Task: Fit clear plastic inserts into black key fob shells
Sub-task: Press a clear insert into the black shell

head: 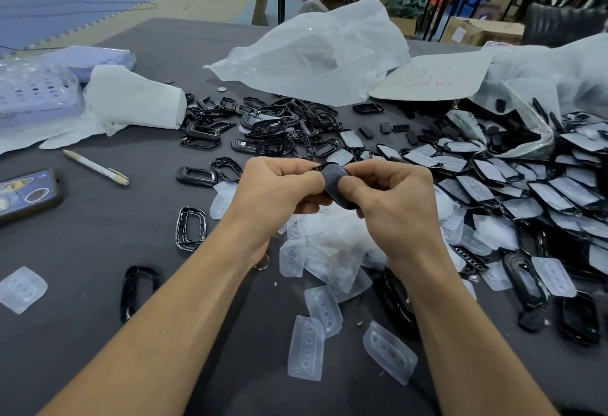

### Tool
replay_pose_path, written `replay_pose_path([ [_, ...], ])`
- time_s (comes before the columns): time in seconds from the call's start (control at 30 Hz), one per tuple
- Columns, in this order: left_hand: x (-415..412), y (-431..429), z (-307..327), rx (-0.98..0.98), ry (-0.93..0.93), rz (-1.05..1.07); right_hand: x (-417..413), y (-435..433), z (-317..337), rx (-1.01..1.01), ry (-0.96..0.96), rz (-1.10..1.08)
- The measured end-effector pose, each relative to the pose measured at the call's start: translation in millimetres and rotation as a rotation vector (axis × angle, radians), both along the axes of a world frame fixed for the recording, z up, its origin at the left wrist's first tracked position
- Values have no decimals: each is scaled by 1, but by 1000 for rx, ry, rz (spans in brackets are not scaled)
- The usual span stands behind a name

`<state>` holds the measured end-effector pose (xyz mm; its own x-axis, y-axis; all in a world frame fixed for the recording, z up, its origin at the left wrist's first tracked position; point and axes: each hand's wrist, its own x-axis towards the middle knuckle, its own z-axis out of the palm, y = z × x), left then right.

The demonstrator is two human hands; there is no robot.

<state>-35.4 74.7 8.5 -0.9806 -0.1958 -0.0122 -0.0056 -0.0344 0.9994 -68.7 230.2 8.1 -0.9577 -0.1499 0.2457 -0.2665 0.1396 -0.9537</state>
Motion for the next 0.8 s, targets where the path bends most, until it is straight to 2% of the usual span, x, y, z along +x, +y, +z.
replay_pose_path([
  [0.4,-2,1,-4,-56,12,91,-1,-2,-3,8,-6,8],
  [0.67,1,12,-5,-108,96,151,-2,-6,-11,-29,-1,-35],
  [0.8,2,13,-6,-141,101,114,-4,-2,-10,-27,13,-43],
])
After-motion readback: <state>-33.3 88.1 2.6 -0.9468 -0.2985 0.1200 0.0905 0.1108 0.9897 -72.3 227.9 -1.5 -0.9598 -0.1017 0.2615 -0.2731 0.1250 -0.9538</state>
